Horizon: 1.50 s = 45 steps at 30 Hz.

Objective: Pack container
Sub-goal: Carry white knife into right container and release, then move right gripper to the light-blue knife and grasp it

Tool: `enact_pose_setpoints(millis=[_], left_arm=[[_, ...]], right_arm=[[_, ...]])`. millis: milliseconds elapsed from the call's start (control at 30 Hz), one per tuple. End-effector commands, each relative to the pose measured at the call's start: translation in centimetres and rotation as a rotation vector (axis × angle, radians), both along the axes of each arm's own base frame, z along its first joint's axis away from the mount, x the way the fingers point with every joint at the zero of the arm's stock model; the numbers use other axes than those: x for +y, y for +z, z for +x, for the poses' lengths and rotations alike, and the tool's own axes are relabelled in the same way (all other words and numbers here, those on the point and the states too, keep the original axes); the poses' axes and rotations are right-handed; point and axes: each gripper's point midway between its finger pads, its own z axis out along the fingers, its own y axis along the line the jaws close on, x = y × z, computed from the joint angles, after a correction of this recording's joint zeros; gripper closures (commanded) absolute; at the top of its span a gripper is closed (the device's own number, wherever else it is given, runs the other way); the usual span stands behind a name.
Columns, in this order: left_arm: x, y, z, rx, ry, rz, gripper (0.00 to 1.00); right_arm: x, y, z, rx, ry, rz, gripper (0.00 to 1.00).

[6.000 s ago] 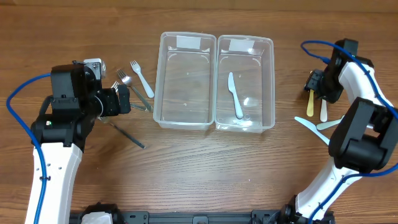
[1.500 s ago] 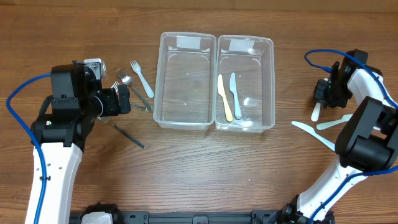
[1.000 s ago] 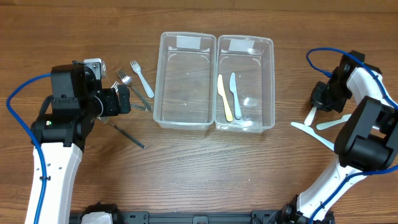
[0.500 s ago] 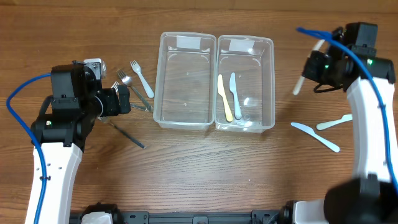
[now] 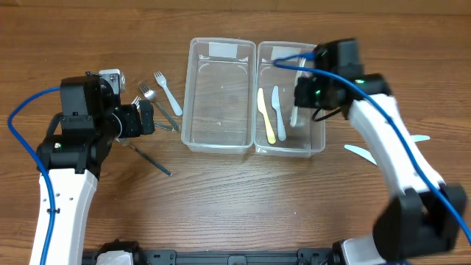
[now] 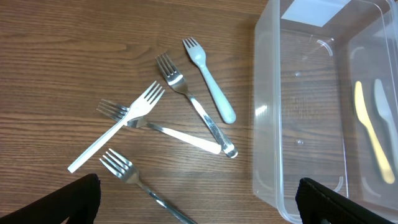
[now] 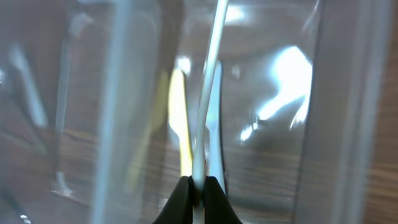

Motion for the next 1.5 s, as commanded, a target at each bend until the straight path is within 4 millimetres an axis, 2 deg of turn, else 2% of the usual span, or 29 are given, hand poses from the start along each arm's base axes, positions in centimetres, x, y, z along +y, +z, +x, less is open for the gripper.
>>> enact_pose_setpoints(millis=[0, 133, 167, 200, 233, 267, 333, 433, 500, 600, 700, 767, 867, 1000, 1100, 1133, 1167, 1233, 1367, 1467], left_arm=[[0.2, 0.8, 0.5, -0.020, -0.008, 0.016, 0.00], [0.2, 0.8, 0.5, -0.020, -0.008, 0.016, 0.00], [0.2, 0.8, 0.5, -0.020, -0.008, 0.015, 0.00], [0.2, 0.8, 0.5, -0.020, -0.008, 0.016, 0.00], [0.2, 0.8, 0.5, -0.020, -0.008, 0.016, 0.00], [0.2, 0.8, 0.5, -0.020, -0.008, 0.016, 0.00], [0.2, 0.8, 0.5, -0.020, -0.008, 0.016, 0.00], [0.2, 0.8, 0.5, -0.020, -0.008, 0.016, 0.00], [0.2, 0.8, 0.5, -0.020, -0.008, 0.016, 0.00], [0.2, 0.8, 0.5, -0.020, -0.008, 0.016, 0.00], [0.2, 0.8, 0.5, -0.020, -0.008, 0.016, 0.00], [0.2, 0.8, 0.5, -0.020, -0.008, 0.016, 0.00], [0.2, 0.8, 0.5, -0.020, -0.008, 0.016, 0.00], [0.2, 0.8, 0.5, -0.020, -0.008, 0.016, 0.00], [0.2, 0.8, 0.5, -0.020, -0.008, 0.016, 0.00], [0.2, 0.8, 0.5, -0.020, -0.008, 0.016, 0.00], [0.2, 0.8, 0.5, -0.020, -0.008, 0.016, 0.00], [0.2, 0.8, 0.5, -0.020, -0.008, 0.016, 0.00], [0.2, 0.8, 0.5, -0.020, -0.008, 0.016, 0.00], [0.2, 0.8, 0.5, -0.020, -0.008, 0.016, 0.00]], right_arm=[[0.1, -2.7, 0.1, 0.058, -0.025, -0.010, 0.96], [0.3, -2.7, 0.5, 0.036, 0.004, -0.018, 0.96], [0.3, -2.5, 0.6, 0.031, 0.004, -0.017, 0.75], [0.3, -2.0, 0.6, 0.029, 0.004, -0.016, 0.58], [0.3, -1.2, 0.6, 0.027, 0.004, -0.016, 0.35], [0.2, -0.6, 0.6, 0.022, 0.002, -0.019, 0.30], [0.1, 1.4, 0.8, -0.008, -0.002, -0.023, 0.26], [-0.7, 5.7, 1.2, -0.089, -0.026, -0.033, 0.23], [-2.3, 9.6, 1.4, -0.170, -0.082, -0.052, 0.26], [-5.3, 13.9, 1.4, -0.261, -0.214, -0.068, 0.28], [-8.6, 16.2, 0.9, -0.318, -0.317, -0.073, 0.29], [-10.7, 16.6, 0.4, -0.318, -0.371, -0.082, 0.27], [-14.7, 15.5, -0.7, -0.258, -0.469, -0.104, 0.26], [-19.2, 12.4, -2.3, -0.124, -0.681, -0.039, 0.38], [-22.1, 9.2, -3.5, -0.027, -0.835, 0.000, 0.44], [-22.8, 8.2, -3.8, -0.001, -0.878, 0.010, 0.43], [-24.1, 6.3, -4.5, 0.048, -0.966, 0.018, 0.35], [-25.7, 3.9, -5.7, 0.113, -1.097, 0.012, 0.36], [-27.0, -0.2, -7.5, 0.213, -1.222, 0.033, 0.38], [-27.7, -3.2, -8.5, 0.274, -1.251, 0.027, 0.39]])
